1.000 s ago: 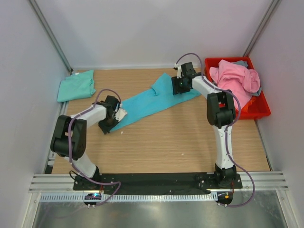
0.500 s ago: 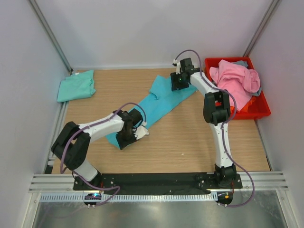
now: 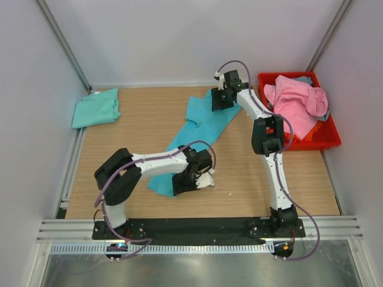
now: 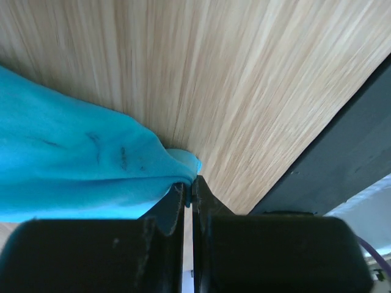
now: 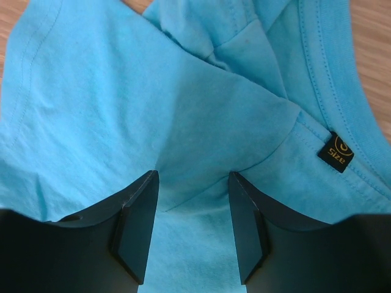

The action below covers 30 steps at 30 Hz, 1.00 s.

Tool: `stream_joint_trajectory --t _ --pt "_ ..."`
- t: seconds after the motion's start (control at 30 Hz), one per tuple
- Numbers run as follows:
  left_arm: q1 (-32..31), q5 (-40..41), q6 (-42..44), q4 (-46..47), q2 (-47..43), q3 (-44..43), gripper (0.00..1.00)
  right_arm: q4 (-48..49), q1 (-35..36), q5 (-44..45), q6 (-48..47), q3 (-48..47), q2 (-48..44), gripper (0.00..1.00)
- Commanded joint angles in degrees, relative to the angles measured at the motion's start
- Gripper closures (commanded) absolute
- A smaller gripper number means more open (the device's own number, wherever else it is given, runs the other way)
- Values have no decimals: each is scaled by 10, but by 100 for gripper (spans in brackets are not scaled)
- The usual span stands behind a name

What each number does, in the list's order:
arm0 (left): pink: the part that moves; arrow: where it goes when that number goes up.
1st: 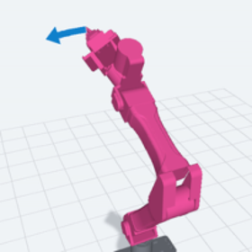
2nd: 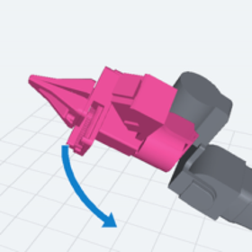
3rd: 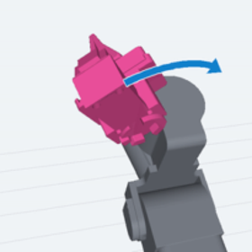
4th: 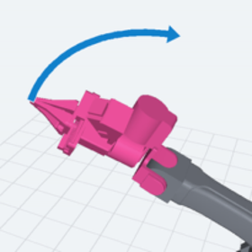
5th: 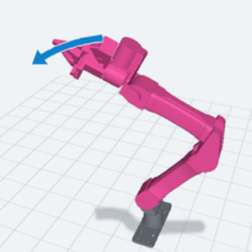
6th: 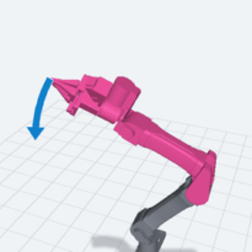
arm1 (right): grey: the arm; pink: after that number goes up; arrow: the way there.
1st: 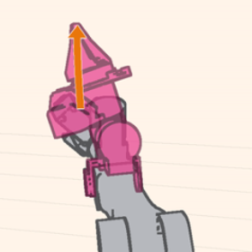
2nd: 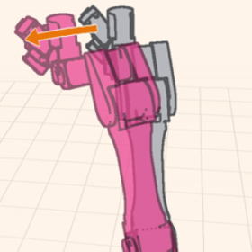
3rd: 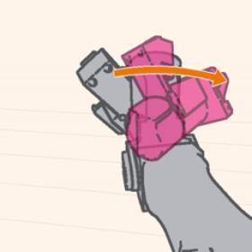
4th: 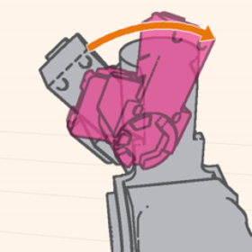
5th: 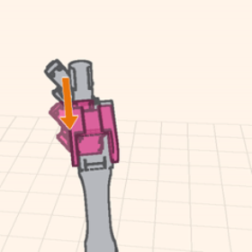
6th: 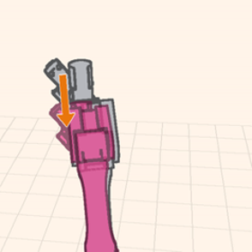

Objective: Fold and stack the t-shirts
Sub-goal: Fold the tshirt

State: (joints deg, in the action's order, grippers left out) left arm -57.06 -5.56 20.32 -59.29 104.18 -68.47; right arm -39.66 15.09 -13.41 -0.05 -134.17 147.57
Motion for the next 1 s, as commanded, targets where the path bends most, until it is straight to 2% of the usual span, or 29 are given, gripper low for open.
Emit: stream_joint_trajectory --t 0.0,0.3,0.6,0.7,0.8,0.87,0.93,0.97 --pt "-22 -27 6 -17 24 -61 100 -13 15 -24 16 -44 25 44" --pt "-92 -54 10 -46 134 -233 100 24 26 -40 41 -104 58 37" --pt "-152 -85 9 -77 211 -341 99 63 22 -48 35 -115 47 31" --pt "-165 -52 -1 -71 211 -350 87 65 7 -53 37 -86 -2 29" --pt "-169 -38 0 -70 178 -359 62 90 -19 -61 41 -10 -69 28" --pt "-169 -37 -12 -58 136 -359 51 110 -38 -58 39 55 -155 27" --pt "-169 -32 -25 -51 89 -357 33 127 -51 -51 35 121 -243 27" --pt "-169 -25 -31 -37 70 -353 29 135 -63 -49 36 146 -271 26"
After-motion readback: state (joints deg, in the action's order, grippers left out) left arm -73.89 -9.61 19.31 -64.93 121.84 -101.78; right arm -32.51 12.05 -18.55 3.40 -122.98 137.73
